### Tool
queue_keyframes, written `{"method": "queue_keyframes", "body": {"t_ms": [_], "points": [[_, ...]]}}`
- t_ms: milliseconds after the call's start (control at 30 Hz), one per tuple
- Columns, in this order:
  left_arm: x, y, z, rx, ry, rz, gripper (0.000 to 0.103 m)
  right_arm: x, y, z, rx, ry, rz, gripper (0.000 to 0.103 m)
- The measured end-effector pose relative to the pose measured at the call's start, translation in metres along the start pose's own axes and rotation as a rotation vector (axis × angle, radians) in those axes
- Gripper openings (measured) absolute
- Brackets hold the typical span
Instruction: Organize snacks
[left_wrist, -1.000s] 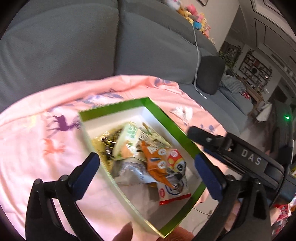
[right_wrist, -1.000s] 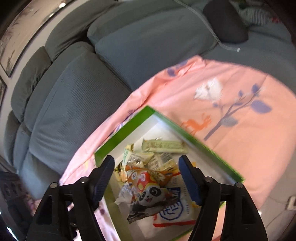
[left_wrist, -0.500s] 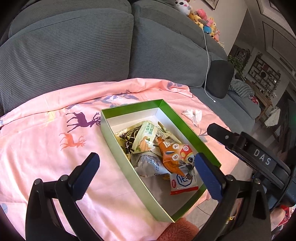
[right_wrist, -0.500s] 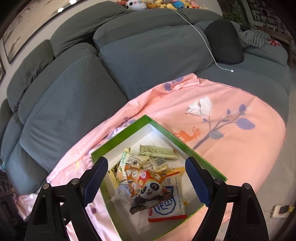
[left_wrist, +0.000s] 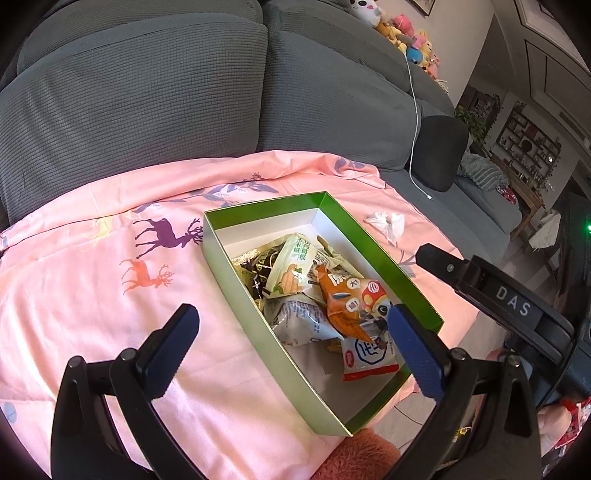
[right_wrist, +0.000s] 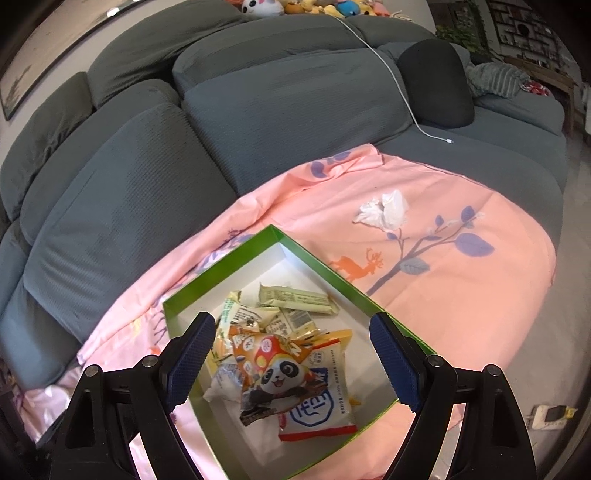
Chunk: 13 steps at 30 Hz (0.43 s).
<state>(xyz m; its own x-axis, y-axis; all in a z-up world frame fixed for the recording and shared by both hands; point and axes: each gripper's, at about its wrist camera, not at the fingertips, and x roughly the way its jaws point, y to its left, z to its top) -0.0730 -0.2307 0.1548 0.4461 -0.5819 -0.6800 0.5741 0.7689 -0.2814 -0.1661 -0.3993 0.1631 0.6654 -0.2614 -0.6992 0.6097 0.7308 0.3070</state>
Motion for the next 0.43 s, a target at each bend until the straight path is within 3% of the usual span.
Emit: {"method": "queue_keyframes", "body": {"t_ms": [433], "points": [[-0.0039, 0.0027, -0.0019, -0.003, -0.001, 0.012, 0.102, -0.0020, 0.0055, -0.0006, -0.007, -0.003, -0.039, 0.086]]}}
